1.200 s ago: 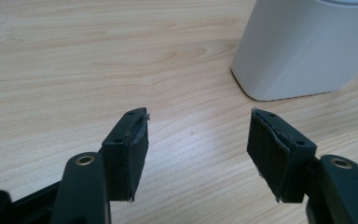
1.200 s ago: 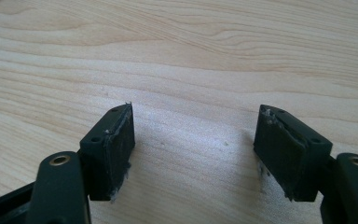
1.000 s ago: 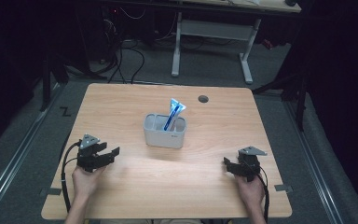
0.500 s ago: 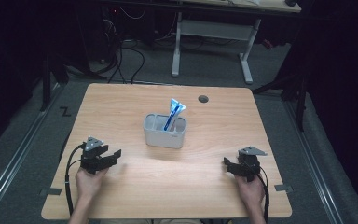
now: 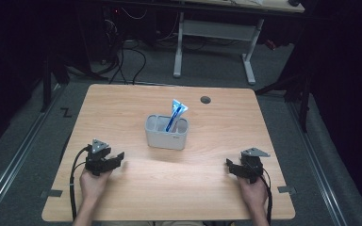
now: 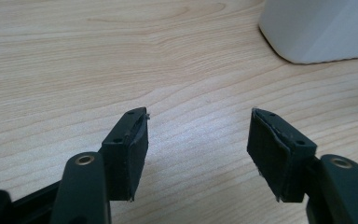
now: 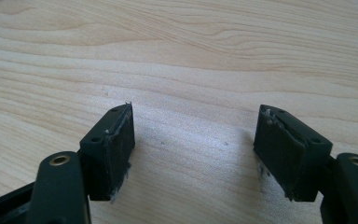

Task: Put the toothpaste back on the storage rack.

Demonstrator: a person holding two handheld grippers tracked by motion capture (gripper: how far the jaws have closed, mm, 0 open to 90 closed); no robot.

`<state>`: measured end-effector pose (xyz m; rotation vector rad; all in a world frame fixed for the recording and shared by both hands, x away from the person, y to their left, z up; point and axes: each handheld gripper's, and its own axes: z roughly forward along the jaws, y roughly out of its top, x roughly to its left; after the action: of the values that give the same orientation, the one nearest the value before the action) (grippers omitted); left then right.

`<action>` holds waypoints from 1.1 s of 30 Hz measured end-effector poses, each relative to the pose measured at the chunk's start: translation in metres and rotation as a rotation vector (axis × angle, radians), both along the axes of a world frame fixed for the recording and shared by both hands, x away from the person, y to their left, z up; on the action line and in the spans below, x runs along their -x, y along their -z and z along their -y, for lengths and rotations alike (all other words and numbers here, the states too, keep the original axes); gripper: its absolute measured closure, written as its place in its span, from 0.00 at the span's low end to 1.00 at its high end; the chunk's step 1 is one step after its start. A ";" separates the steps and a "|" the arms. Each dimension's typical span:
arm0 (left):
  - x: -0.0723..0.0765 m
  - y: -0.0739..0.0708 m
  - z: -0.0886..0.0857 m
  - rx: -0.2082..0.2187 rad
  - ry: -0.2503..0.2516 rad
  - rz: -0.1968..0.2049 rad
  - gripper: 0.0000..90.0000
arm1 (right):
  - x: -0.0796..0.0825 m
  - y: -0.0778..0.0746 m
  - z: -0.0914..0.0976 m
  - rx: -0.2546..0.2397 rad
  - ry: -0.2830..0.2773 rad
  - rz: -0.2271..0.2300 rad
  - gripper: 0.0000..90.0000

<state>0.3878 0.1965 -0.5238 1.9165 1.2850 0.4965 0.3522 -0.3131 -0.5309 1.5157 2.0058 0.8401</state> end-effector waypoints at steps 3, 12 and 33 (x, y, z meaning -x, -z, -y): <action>-0.001 0.002 0.001 -0.009 -0.004 0.000 0.43 | 0.000 0.000 0.000 0.000 0.000 0.000 0.32; -0.004 0.009 0.003 -0.051 -0.006 -0.012 0.43 | 0.000 0.000 0.000 0.000 0.000 0.000 0.32; -0.007 0.013 0.008 -0.087 -0.020 -0.002 0.37 | 0.000 0.000 0.000 0.001 0.000 0.001 0.32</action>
<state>0.3945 0.1881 -0.5367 1.9779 1.3045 0.5694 0.3523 -0.3132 -0.5310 1.5142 2.0055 0.8395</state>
